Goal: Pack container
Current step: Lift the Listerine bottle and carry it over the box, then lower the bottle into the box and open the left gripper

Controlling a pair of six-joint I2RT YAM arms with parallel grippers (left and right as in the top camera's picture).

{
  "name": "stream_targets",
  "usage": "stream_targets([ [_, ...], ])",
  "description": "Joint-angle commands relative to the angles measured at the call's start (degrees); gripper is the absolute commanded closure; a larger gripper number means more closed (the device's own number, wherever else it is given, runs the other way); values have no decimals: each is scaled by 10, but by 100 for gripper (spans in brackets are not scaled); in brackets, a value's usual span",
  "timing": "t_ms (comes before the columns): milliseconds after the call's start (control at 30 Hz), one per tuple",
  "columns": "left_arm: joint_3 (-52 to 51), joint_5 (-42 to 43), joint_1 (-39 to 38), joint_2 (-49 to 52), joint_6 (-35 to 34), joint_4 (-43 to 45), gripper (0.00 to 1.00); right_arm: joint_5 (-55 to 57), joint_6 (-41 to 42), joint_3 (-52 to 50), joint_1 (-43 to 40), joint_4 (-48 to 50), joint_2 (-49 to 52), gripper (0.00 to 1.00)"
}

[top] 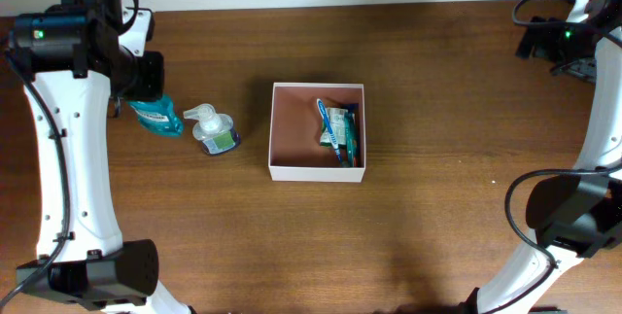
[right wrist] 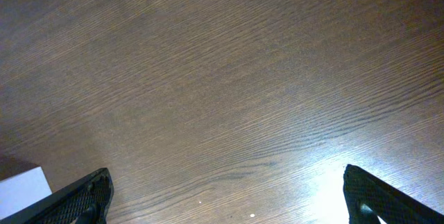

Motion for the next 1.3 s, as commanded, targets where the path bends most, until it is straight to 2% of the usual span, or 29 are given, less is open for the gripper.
stream_targets([
  [0,19,-10,-14,3,-12,-18,79,-5,4,3,-1,0,-11,1],
  [233,19,64,-55,3,-27,-57,79,-5,4,3,-1,0,-11,1],
  [333,19,121,-78,3,-30,-55,80,-5,4,3,-1,0,-11,1],
  [600,19,174,-148,3,-66,-17,79,-5,4,3,-1,0,-11,1],
  [767,19,174,-193,3,-68,68,79,-5,4,3,-1,0,-11,1],
  [933,19,146,-222,9,-114,158,79,-5,4,3,-1,0,-11,1],
  [1100,19,131,-236,40,-175,185,79,-5,4,3,-1,0,-11,1],
  [1200,19,132,-240,73,-208,185,87,-5,4,3,-1,0,-11,1],
  [1267,19,131,-242,92,-209,186,88,-5,4,3,-1,0,-11,1],
])
